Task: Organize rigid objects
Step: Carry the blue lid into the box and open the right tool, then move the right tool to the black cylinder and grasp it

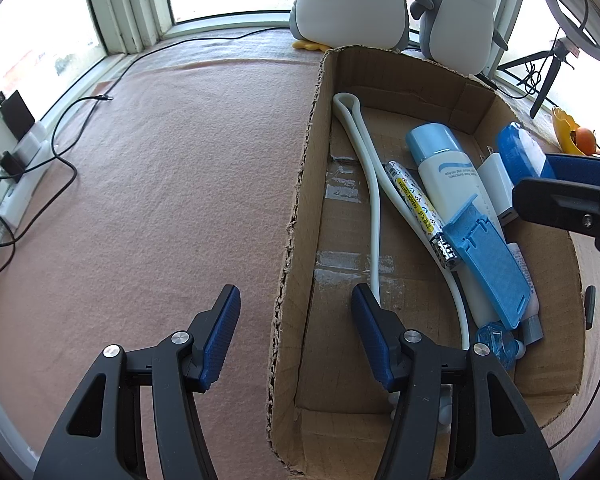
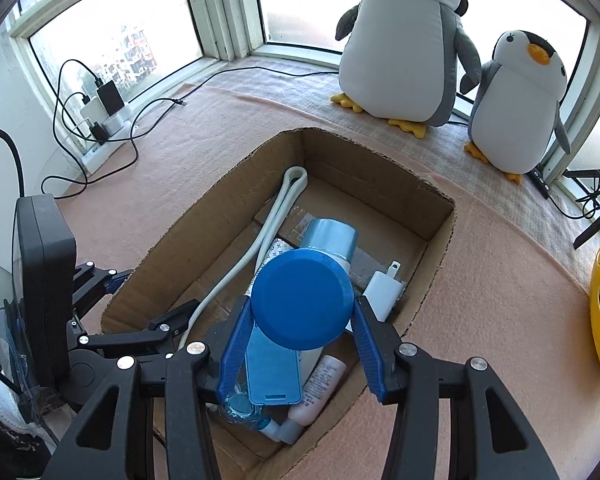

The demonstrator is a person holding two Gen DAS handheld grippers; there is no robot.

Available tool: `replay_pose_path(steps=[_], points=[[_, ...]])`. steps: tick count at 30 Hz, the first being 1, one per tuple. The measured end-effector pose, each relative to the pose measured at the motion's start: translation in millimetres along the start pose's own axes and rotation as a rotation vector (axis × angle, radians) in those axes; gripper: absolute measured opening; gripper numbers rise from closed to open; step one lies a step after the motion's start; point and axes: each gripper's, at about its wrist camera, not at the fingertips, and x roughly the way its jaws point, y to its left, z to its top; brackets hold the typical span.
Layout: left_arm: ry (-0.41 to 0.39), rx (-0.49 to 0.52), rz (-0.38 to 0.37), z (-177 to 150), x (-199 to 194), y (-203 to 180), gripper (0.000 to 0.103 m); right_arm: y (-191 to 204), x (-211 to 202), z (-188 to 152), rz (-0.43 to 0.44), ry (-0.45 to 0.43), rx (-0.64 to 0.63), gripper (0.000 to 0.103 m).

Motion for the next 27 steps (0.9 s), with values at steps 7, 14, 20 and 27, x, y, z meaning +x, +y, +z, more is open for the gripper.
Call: replay_pose_path(steps=[7,14,20,27], points=[[-0.001,0.0,0.0,0,0,0,0.058,7,8,0,0.0,0.015,-0.013,0.046],[-0.001,-0.002,-0.001,0,0,0,0.058,11,9,0,0.01,0.023,-0.012,0.047],[-0.001,-0.001,-0.008,0,1,0,0.058,11,-7,-6,0.006,0.001,0.019,0.048],[-0.004,0.025,-0.022,1,2,0,0.058,-8,-48,-30,-0.02,-0.056,0.162,0.048]])
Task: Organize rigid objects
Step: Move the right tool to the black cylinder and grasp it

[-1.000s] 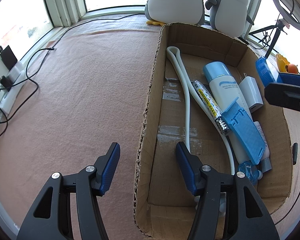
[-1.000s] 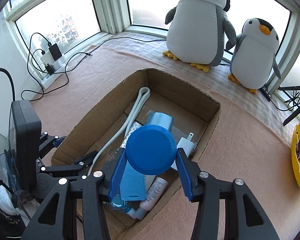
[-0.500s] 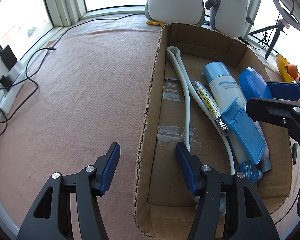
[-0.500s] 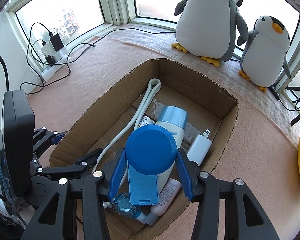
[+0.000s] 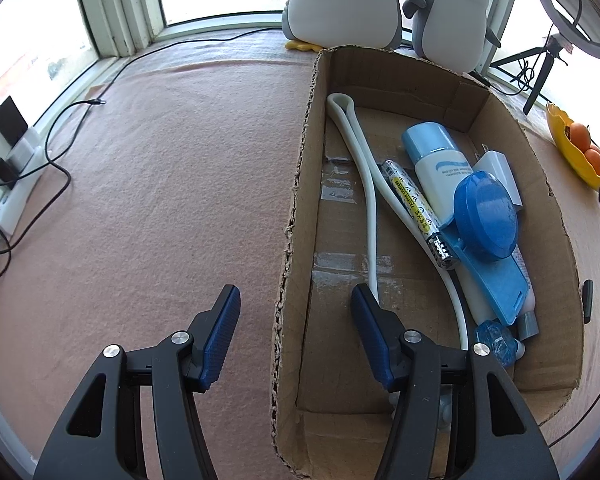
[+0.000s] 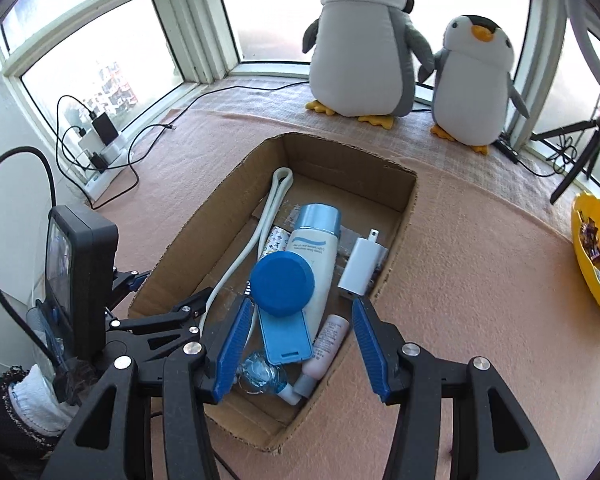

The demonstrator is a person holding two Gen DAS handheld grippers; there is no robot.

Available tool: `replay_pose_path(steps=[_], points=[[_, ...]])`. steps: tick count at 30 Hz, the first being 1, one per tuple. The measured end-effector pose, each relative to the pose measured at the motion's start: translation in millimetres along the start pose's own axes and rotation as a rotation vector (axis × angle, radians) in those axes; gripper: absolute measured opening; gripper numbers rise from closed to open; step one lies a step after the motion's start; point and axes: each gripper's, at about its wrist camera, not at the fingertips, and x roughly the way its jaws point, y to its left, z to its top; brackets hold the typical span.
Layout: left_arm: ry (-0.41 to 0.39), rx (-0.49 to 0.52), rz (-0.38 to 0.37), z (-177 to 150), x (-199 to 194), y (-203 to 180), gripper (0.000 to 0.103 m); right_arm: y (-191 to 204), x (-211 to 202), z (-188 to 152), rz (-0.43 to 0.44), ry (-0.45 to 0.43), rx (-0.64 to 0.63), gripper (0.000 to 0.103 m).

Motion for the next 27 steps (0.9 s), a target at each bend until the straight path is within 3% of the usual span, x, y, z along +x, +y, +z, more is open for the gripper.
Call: replay_pose_path(steps=[6,12,18,21,27], points=[[-0.002,0.016,-0.014,1,1,1,0.058,-30,-33,-18,-0.071,-0.026,0.153,0.048],[-0.005,0.014,-0.031,1,2,3,0.058,-70,-46,-42,-0.168,0.009,0.334,0.048],[-0.009,0.003,-0.05,-1,2,6,0.058,-116,-36,-70,-0.229,0.095,0.509,0.048],[-0.01,0.003,-0.051,-1,2,6,0.058,-134,-26,-82,-0.2,0.136,0.583,0.048],[-0.01,0.001,-0.051,-1,2,6,0.058,-149,-6,-94,-0.219,0.197,0.619,0.048]])
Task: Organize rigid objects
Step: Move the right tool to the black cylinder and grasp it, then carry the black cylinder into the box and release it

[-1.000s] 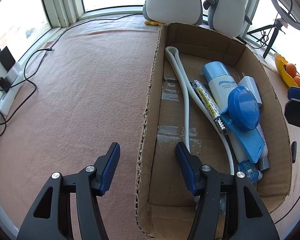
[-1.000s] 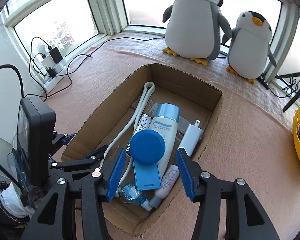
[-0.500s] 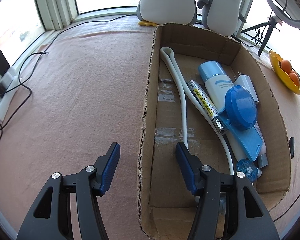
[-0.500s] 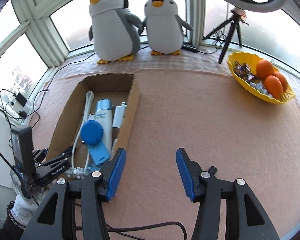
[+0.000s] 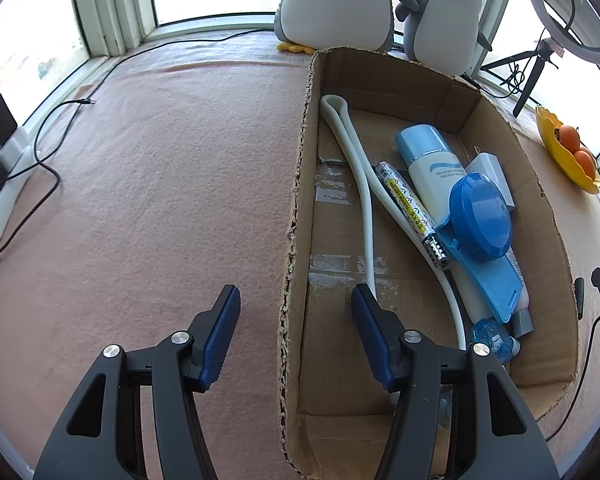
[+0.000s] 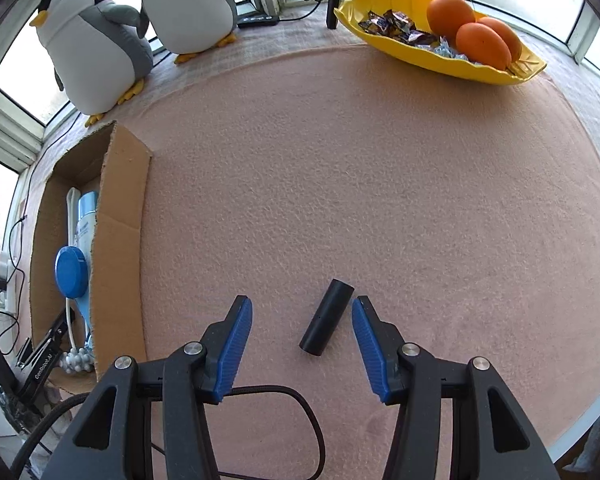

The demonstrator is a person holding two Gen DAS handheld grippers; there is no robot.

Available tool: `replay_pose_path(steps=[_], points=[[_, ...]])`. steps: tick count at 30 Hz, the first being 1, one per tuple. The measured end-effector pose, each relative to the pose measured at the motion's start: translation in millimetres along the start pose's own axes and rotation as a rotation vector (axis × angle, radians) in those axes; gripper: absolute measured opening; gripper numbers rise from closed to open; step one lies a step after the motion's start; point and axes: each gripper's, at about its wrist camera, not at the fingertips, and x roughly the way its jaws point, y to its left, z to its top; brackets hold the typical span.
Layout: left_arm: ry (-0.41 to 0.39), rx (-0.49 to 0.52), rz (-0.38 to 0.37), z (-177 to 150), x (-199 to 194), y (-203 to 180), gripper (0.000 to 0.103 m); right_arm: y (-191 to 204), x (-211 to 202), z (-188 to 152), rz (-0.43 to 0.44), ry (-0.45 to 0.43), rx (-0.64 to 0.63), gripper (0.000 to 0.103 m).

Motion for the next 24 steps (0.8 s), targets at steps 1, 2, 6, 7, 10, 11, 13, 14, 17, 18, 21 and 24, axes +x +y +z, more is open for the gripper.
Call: replay_pose_path(steps=[1,2,6,7,10,11,13,14,17,18,21,24], points=[[0.0,-0.001,-0.001,0,0,0,0.058,-3,4,1,0.002,0.013,0.012,0.048],[0.0,-0.002,-0.001,0,0,0,0.058,-5,8,1,0.001,0.021,0.019,0.047],[0.001,-0.008,-0.001,0,0,0,0.058,-9,18,5,-0.003,0.048,0.027,0.04],[0.0,-0.009,-0.001,0,0,0,0.058,-9,19,6,-0.005,0.054,0.027,0.04],[0.001,-0.01,0.0,0,0,0,0.058,-10,24,8,-0.016,0.064,0.02,0.039],[0.001,-0.01,0.0,0,0,0,0.058,-10,26,9,-0.017,0.069,0.018,0.039],[0.002,-0.011,0.001,0,0,1,0.058,-10,31,9,-0.015,0.084,0.015,0.038],[0.002,-0.011,0.002,0,0,1,0.058,-10,34,9,-0.013,0.092,0.012,0.036],[0.002,-0.011,0.003,0,0,0,0.058,-7,42,9,-0.012,0.114,-0.001,0.022],[0.002,-0.011,0.003,0,0,0,0.058,-6,43,9,-0.016,0.115,-0.006,0.021],[0.002,-0.012,0.004,0,0,1,0.058,-5,44,12,-0.019,0.108,-0.02,0.017],[0.002,-0.015,0.004,0,0,1,0.058,-6,45,15,-0.01,0.104,-0.024,0.015]])
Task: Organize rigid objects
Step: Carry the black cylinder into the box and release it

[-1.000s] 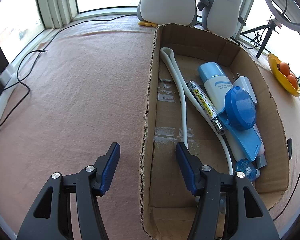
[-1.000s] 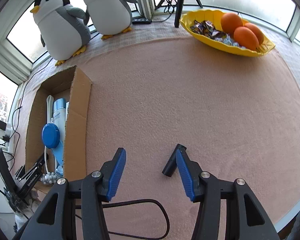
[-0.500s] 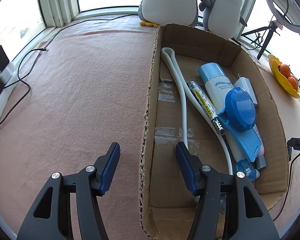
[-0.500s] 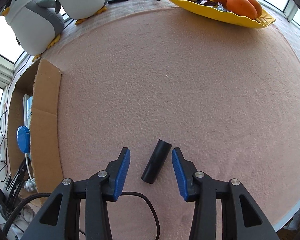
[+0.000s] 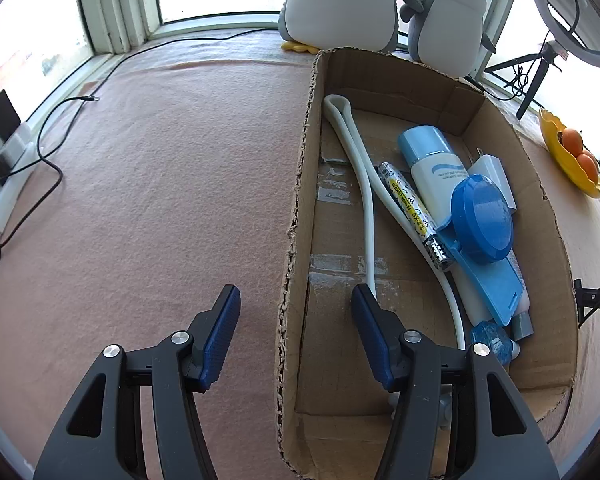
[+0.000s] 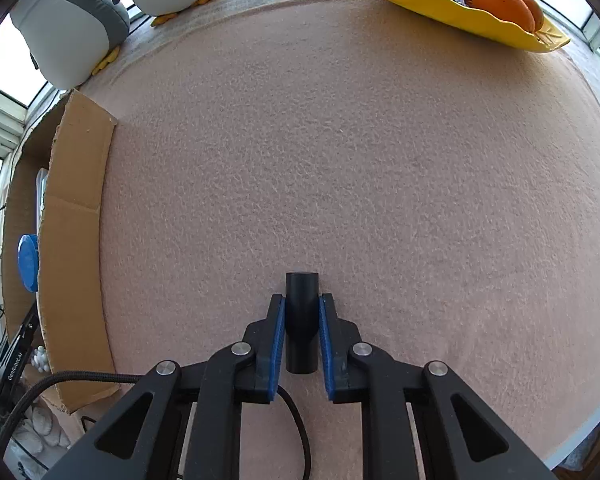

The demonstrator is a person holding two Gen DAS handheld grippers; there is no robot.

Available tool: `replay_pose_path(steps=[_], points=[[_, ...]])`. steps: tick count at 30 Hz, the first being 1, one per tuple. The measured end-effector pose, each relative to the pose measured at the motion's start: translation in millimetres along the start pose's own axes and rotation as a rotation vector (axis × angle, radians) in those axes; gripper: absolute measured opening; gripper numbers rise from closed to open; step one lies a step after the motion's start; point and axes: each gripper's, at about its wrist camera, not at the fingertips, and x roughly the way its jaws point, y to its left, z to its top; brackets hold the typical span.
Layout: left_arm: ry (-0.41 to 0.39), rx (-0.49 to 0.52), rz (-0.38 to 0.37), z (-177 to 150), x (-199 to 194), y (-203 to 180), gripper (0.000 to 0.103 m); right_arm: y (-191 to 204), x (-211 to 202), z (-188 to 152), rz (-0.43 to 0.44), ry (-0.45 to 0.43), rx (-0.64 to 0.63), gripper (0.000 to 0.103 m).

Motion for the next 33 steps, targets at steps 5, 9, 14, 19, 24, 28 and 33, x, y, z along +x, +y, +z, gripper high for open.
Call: replay_pose_path(steps=[5,9,14,19,24,28,33], points=[[-0.001,0.001,0.005,0,0,-1,0.058,0,-2,1,0.008,-0.015,-0.025,0.015],[-0.001,0.001,0.007,0,0,-1,0.058,3,-13,1,0.02,-0.047,-0.046,0.015],[-0.001,0.001,0.012,0,0,-1,0.058,24,-34,2,0.034,-0.107,-0.114,0.015],[0.0,0.004,0.019,0,0,-4,0.058,60,-59,-3,0.077,-0.19,-0.218,0.015],[0.001,0.006,0.028,1,0,-6,0.058,102,-77,-10,0.129,-0.242,-0.347,0.015],[0.001,0.007,0.034,2,0,-7,0.058,137,-83,-19,0.157,-0.263,-0.455,0.015],[0.002,0.007,0.044,2,0,-9,0.058,169,-78,-33,0.168,-0.265,-0.57,0.015]])
